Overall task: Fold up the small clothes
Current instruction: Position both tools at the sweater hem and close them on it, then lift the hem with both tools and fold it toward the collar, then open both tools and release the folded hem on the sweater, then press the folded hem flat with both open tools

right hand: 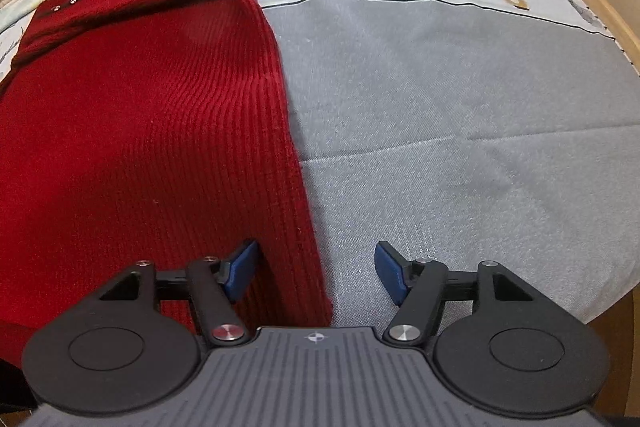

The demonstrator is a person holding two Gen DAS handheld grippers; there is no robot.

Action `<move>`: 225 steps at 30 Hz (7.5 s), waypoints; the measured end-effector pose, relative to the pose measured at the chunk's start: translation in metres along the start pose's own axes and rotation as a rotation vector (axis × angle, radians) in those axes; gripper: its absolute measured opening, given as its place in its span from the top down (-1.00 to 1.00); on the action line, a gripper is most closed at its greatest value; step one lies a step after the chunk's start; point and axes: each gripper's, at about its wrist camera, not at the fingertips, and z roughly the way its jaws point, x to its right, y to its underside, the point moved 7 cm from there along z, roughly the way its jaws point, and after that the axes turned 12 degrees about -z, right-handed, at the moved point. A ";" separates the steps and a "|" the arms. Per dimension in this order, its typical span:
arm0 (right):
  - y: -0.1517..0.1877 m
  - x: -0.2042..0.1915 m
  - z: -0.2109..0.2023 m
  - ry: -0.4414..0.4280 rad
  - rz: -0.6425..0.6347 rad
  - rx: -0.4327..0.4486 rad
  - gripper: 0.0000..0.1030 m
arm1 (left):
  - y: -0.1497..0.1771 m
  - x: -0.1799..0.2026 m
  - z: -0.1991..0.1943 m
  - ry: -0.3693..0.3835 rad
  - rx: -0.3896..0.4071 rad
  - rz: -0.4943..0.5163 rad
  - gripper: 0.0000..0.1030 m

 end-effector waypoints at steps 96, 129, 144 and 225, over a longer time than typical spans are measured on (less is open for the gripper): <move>0.020 0.007 -0.006 -0.155 0.079 -0.022 0.65 | 0.030 0.020 -0.001 0.062 -0.067 0.152 0.31; 0.007 0.045 -0.179 -0.261 0.170 0.486 0.83 | 0.047 0.046 -0.178 0.481 0.133 0.235 0.77; -0.015 0.075 -0.182 -0.198 0.142 0.462 0.83 | -0.012 0.044 -0.141 0.486 0.058 0.138 0.77; -0.121 0.076 0.016 -0.085 0.145 0.219 0.09 | -0.118 0.086 0.017 0.267 0.040 0.096 -0.23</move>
